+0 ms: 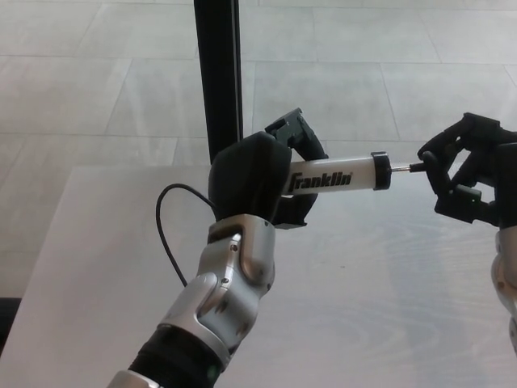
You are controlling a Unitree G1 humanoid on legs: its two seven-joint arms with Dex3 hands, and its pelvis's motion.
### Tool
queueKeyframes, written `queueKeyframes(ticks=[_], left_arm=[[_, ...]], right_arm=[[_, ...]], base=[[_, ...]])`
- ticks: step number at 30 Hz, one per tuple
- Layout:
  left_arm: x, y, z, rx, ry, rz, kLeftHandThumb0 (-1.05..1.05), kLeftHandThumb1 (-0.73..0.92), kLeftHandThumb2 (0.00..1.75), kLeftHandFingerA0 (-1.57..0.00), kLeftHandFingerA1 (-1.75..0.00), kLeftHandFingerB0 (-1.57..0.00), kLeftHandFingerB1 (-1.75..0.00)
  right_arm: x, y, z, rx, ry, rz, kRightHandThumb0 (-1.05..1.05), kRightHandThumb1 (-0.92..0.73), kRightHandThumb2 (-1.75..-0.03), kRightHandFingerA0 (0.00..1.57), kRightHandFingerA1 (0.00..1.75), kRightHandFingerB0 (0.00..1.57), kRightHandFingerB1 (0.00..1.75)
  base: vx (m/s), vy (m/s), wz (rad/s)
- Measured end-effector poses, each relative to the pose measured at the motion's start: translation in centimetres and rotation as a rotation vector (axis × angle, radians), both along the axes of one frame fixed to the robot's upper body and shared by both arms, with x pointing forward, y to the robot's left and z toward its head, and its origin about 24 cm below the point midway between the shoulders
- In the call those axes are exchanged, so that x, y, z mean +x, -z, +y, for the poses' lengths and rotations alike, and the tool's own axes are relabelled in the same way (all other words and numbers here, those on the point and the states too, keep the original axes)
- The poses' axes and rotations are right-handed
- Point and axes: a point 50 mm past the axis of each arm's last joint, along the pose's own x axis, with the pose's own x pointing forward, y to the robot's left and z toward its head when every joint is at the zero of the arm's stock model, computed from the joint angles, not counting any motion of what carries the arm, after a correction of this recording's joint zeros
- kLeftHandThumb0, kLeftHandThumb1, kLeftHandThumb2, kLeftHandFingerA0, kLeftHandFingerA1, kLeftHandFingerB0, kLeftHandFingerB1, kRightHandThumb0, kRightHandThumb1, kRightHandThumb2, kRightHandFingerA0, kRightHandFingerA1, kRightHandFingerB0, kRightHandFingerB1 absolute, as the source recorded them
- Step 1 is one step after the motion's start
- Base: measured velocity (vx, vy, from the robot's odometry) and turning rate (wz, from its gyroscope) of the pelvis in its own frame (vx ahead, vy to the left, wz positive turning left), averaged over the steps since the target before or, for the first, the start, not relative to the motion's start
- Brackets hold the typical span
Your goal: The robot uses its left hand to lift the air pump kept on the middle of the desk and use the right hand to pull out the handle
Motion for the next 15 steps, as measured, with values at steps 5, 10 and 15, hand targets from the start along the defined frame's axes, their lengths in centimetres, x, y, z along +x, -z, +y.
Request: queueKeyframes(ticks=[5, 10, 15], left_arm=[[0.0, -0.3, 0.6, -0.01, -0.014, -0.013, -0.08, 0.54, 1.04, -0.85, -1.75, -0.64, -1.68], [0.0, -0.7, 1.2, -0.015, -0.025, -0.029, -0.09, 0.55, 1.03, -0.86, -1.75, -0.66, -1.64], [0.0, -0.7, 1.6, -0.021, -0.031, -0.031, -0.11, 0.52, 1.08, -0.89, -1.75, -0.69, -1.63]], right_arm=[[0.0, -0.1, -0.7, 0.0, 0.021, -0.001, -0.1, -0.51, -0.94, 0.9, 1.62, 0.92, 1.16], [-0.2, -0.3, -1.7, -0.013, 0.046, -0.003, -0.1, -0.52, -0.91, 0.92, 1.64, 0.92, 1.15], [-0.2, -0.2, -2.5, -0.019, 0.064, 0.001, -0.09, -0.48, -0.99, 0.89, 1.62, 0.92, 1.19]], base=[[0.0, 0.0, 0.0], [0.0, 0.0, 0.0], [0.0, 0.0, 0.0]])
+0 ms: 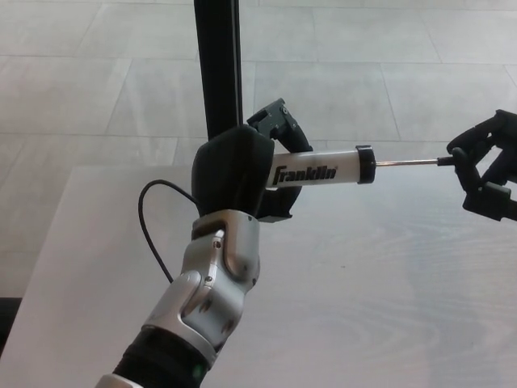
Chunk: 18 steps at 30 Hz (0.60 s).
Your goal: The robot uses its left hand to lift the air pump kept on the middle of the desk and use the right hand to pull out the handle
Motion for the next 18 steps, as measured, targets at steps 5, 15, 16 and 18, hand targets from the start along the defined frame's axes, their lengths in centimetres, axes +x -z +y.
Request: queueKeyframes(ticks=[5, 15, 16, 18], left_arm=[[0.1, 0.1, 0.5, 0.008, -0.009, -0.001, -0.09, 0.5, 1.07, -0.9, -1.75, -0.65, -1.68], [-0.1, 0.5, 1.6, 0.02, -0.023, -0.001, -0.13, 0.5, 1.13, -0.91, -1.75, -0.7, -1.64], [-0.1, 0.6, 1.6, 0.02, -0.022, 0.0, -0.14, 0.51, 1.1, -0.91, -1.75, -0.69, -1.64], [-0.2, 0.9, 1.7, 0.019, -0.021, 0.007, -0.13, 0.5, 1.12, -0.92, -1.75, -0.71, -1.63]], right_arm=[[0.0, 0.2, -0.6, -0.009, 0.016, 0.009, -0.11, -0.45, -1.0, 0.89, 1.65, 0.93, 1.25], [-0.1, 0.4, -1.6, -0.024, 0.043, 0.023, -0.07, -0.46, -0.97, 0.9, 1.62, 0.94, 1.22], [-0.1, 0.4, -1.6, -0.024, 0.042, 0.023, -0.07, -0.46, -0.98, 0.9, 1.6, 0.94, 1.21], [-0.1, 0.4, -1.6, -0.024, 0.042, 0.023, -0.08, -0.48, -0.99, 0.9, 1.6, 0.93, 1.16]], base=[[0.0, 0.0, 0.0], [0.0, 0.0, 0.0], [0.0, 0.0, 0.0], [0.0, 0.0, 0.0]])
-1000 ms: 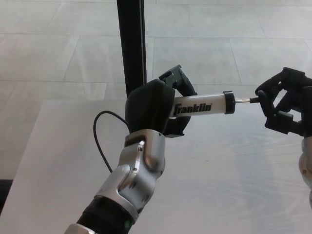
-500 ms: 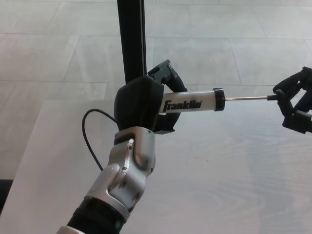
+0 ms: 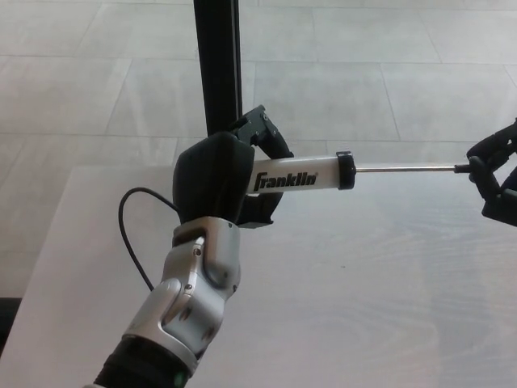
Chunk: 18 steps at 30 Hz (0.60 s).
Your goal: The robot uses its left hand to lift the air pump kept on the middle of the desk and use the right hand to pull out the handle
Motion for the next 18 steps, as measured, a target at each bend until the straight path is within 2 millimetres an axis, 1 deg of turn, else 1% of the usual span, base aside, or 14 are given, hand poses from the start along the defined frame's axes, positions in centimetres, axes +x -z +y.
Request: queueKeyframes(ticks=[1, 3, 4, 5, 6, 7, 8, 9, 10, 11, 12, 13, 14, 18], left_arm=[[0.0, 0.1, 0.1, 0.0, 0.001, 0.001, -0.14, 0.53, 1.09, -0.93, -1.75, -0.72, -1.63], [-0.1, 0.2, 0.1, 0.001, 0.001, 0.003, -0.14, 0.52, 1.1, -0.93, -1.75, -0.71, -1.64], [-0.1, 0.3, 0.1, 0.001, 0.001, 0.004, -0.14, 0.54, 1.05, -0.92, -1.75, -0.69, -1.66], [-0.1, 0.3, 0.2, 0.001, 0.001, 0.004, -0.15, 0.54, 1.06, -0.92, -1.75, -0.69, -1.65], [-0.2, 0.3, 0.2, 0.001, 0.001, 0.004, -0.15, 0.54, 1.07, -0.9, -1.75, -0.69, -1.63], [-0.2, 0.4, 0.2, 0.002, 0.001, 0.004, -0.16, 0.56, 1.02, -0.9, -1.75, -0.69, -1.61], [-0.2, 0.4, 0.3, 0.004, 0.0, 0.005, -0.16, 0.55, 1.03, -0.91, -1.75, -0.69, -1.61], [-0.2, 0.4, 0.4, 0.006, -0.002, 0.005, -0.16, 0.56, 1.02, -0.9, -1.75, -0.71, -1.56], [-0.2, 0.5, 0.4, 0.007, -0.002, 0.006, -0.16, 0.55, 1.03, -0.91, -1.75, -0.72, -1.55], [-0.2, 0.6, 0.5, 0.009, -0.005, 0.009, -0.16, 0.55, 1.03, -0.91, -1.75, -0.72, -1.55], [-0.2, 0.8, 0.7, 0.012, -0.008, 0.012, -0.16, 0.55, 1.03, -0.91, -1.75, -0.73, -1.55], [-0.3, 0.9, 0.8, 0.015, -0.012, 0.015, -0.16, 0.55, 1.03, -0.91, -1.75, -0.73, -1.55], [-0.3, 1.0, 0.9, 0.017, -0.014, 0.017, -0.17, 0.55, 1.04, -0.91, -1.75, -0.73, -1.55], [-0.4, 1.2, 0.9, 0.021, -0.011, 0.021, -0.17, 0.55, 1.08, -0.89, -1.75, -0.73, -1.6]], right_arm=[[0.0, 0.0, 0.0, 0.0, -0.001, -0.001, -0.09, -0.48, -0.99, 0.9, 1.6, 0.93, 1.16], [0.0, 0.0, 0.0, 0.0, -0.001, -0.002, -0.1, -0.48, -0.99, 0.9, 1.6, 0.94, 1.17], [0.0, 0.0, 0.0, -0.001, -0.002, -0.002, -0.1, -0.49, -0.96, 0.89, 1.61, 0.96, 1.15], [0.0, 0.0, 0.0, 0.0, -0.002, -0.003, -0.09, -0.51, -0.92, 0.89, 1.61, 0.96, 1.04], [0.0, 0.0, 0.0, 0.0, -0.003, -0.004, -0.1, -0.56, -0.83, 0.9, 1.62, 0.93, 0.84], [0.0, 0.0, 0.0, 0.001, -0.006, -0.007, -0.24, -0.66, -0.64, 0.89, 1.55, 0.79, 0.63], [-0.1, 0.0, 0.0, 0.006, -0.009, -0.012, -0.42, -0.49, -0.89, 0.98, 1.11, 0.47, 0.57], [-0.1, 0.0, -0.1, 0.013, -0.014, -0.015, -0.73, -0.54, -0.85, 0.6, 0.62, 0.08, 0.38], [-0.2, 0.1, -0.1, 0.018, -0.021, -0.015, -0.75, -0.53, -0.91, 0.22, 0.53, 0.0, 0.17], [-0.2, 0.1, -0.1, 0.014, -0.031, -0.008, -0.75, -0.53, -0.91, 0.22, 0.53, 0.0, 0.17], [-0.2, 0.2, -0.2, -0.001, -0.043, 0.003, -1.05, -0.64, -0.98, 0.0, 0.03, 0.0, 0.1], [-0.3, 0.2, -0.2, -0.016, -0.056, 0.013, -1.05, -0.64, -0.98, 0.0, 0.03, 0.0, 0.1], [-0.2, 0.2, -0.2, -0.025, -0.067, 0.02, -0.99, -0.71, -0.65, 0.0, 0.0, 0.0, 0.0], [-0.2, -0.1, 0.1, -0.081, -0.132, 0.055, -1.04, -0.72, -0.63, 0.0, 0.0, 0.0, 0.0]], base=[[0.0, 0.0, 0.0], [0.0, 0.0, 0.0], [0.0, 0.0, 0.0], [0.0, 0.0, 0.0], [0.0, 0.0, 0.0], [0.0, 0.0, 0.0], [0.0, 0.0, 0.0], [0.0, 0.0, 0.0], [0.0, 0.0, 0.0], [0.0, 0.0, 0.0], [0.0, 0.0, 0.0], [0.0, 0.0, 0.0], [0.0, 0.0, 0.0], [0.0, 0.0, 0.0]])
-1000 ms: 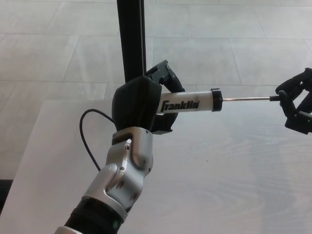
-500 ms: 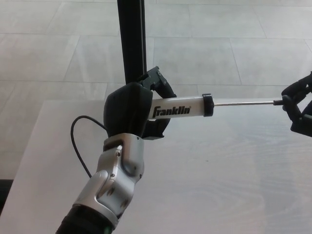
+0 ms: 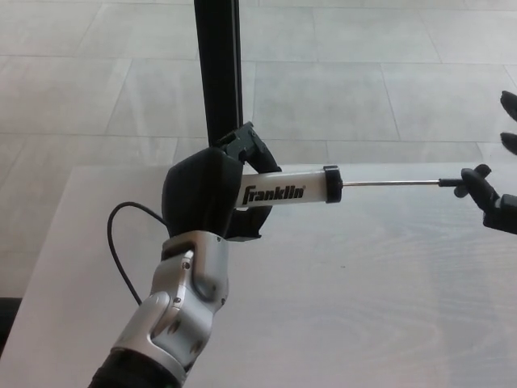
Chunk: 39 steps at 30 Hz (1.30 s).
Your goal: The robot uses its left hand to lift the air pump kept on the middle of the desk and use the right hand to pull out the handle
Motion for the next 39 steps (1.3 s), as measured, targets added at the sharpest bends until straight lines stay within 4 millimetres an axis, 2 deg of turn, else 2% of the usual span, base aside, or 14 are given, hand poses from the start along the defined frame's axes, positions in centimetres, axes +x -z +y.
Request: queueKeyframes(ticks=[1, 2, 5, 9, 10, 13, 16, 19, 20, 24, 31, 32, 35, 39], left_arm=[[0.0, 0.1, 0.0, 0.001, 0.001, 0.002, -0.16, 0.53, 1.1, -0.88, -1.75, -0.74, -1.6], [0.0, 0.1, 0.0, 0.002, 0.001, 0.003, -0.16, 0.52, 1.12, -0.89, -1.75, -0.73, -1.62], [-0.1, 0.4, -0.1, 0.013, 0.008, 0.017, -0.11, 0.53, 1.08, -0.87, -1.74, -0.69, -1.49], [-0.2, 1.1, -0.3, 0.066, 0.035, 0.078, -0.15, 0.54, 1.08, -0.85, -1.75, -0.74, -1.49], [-0.2, 1.1, -0.3, 0.073, 0.039, 0.087, -0.14, 0.52, 1.1, -0.89, -1.75, -0.76, -1.5], [-0.3, 2.0, -0.4, 0.115, 0.062, 0.146, -0.17, 0.54, 1.13, -0.88, -1.75, -0.79, -1.57], [-0.7, 3.1, -0.3, 0.148, 0.084, 0.209, -0.18, 0.54, 1.15, -0.88, -1.75, -0.81, -1.56], [-1.2, 4.4, -0.4, 0.189, 0.108, 0.279, -0.21, 0.62, 0.9, -0.78, -1.46, -0.76, -0.89], [-1.3, 4.7, -0.3, 0.203, 0.112, 0.298, -0.25, 0.67, 0.82, -0.71, -1.34, -0.67, -0.79], [-2.0, 6.5, -0.2, 0.279, 0.129, 0.399, -0.46, 0.73, 0.6, -0.45, -0.87, -0.27, -0.45], [-2.1, 6.6, -0.6, 0.381, 0.159, 0.451, -0.61, 0.74, 0.63, -0.11, -0.54, -0.15, -0.32], [-2.1, 6.7, -0.6, 0.395, 0.164, 0.462, -0.65, 0.54, 0.9, -0.01, -0.47, -0.07, -0.43], [-2.3, 7.2, -0.4, 0.439, 0.18, 0.506, -0.65, 0.72, 0.61, 0.0, 0.0, -0.08, -0.31], [-2.5, 7.6, -0.5, 0.481, 0.207, 0.546, -0.88, 0.53, 0.82, 0.0, -0.15, -0.05, -0.2]], right_arm=[[0.0, -0.1, 0.1, -0.009, -0.013, 0.006, -1.02, -0.63, -0.84, 0.0, 0.0, 0.0, 0.0], [0.0, -0.2, 0.2, -0.017, -0.027, 0.013, -1.05, -0.75, -0.63, 0.0, 0.0, 0.0, 0.0], [0.1, -0.4, 0.3, -0.036, -0.057, 0.035, -1.04, -0.67, -0.88, 0.0, 0.0, 0.0, 0.0], [0.1, -0.4, 0.1, -0.031, -0.072, 0.059, -1.05, -0.83, -0.65, 0.0, 0.0, 0.0, 0.0], [0.1, -0.4, 0.1, -0.029, -0.073, 0.06, -1.02, -0.71, -0.89, 0.0, 0.0, 0.0, 0.0], [0.1, -0.4, -0.2, -0.009, -0.066, 0.065, -0.99, -0.86, -0.68, 0.0, 0.0, 0.0, 0.0], [0.1, -0.6, -0.5, 0.013, -0.058, 0.061, -0.95, -0.71, -0.86, 0.0, 0.0, 0.0, 0.0], [0.1, -0.8, -0.8, 0.047, -0.049, 0.049, -0.9, -0.83, -0.65, 0.0, 0.0, 0.0, 0.0], [0.1, -0.9, -0.8, 0.057, -0.047, 0.046, -1.04, -0.72, -1.05, 0.0, 0.26, 0.0, 0.05], [0.1, -0.9, -1.0, 0.102, -0.038, 0.034, -1.05, -0.72, -1.04, 0.0, 0.22, 0.0, 0.05], [0.2, -1.1, -1.0, 0.13, -0.034, 0.024, -1.05, -0.72, -1.01, 0.0, 0.18, 0.0, 0.0], [0.2, -1.1, -1.0, 0.131, -0.033, 0.023, -1.05, -0.73, -1.01, 0.0, 0.17, 0.0, 0.0], [0.2, -1.0, -1.0, 0.133, -0.032, 0.025, -1.04, -0.71, -0.99, 0.0, 0.16, 0.0, 0.01], [0.2, -1.0, -0.9, 0.138, -0.032, 0.026, -0.84, -0.77, -0.63, 0.0, 0.0, 0.0, 0.0]], base=[[0.0, 0.0, 0.0], [0.0, 0.0, 0.0], [0.0, 0.0, 0.0], [0.0, 0.0, 0.0], [0.0, 0.0, 0.0], [0.0, 0.0, 0.0], [0.0, 0.0, 0.0], [0.0, 0.0, 0.0], [0.0, 0.0, 0.0], [0.0, 0.0, 0.0], [0.0, 0.0, 0.0], [0.0, 0.0, 0.0], [0.0, 0.0, 0.0], [0.0, 0.0, 0.0]])
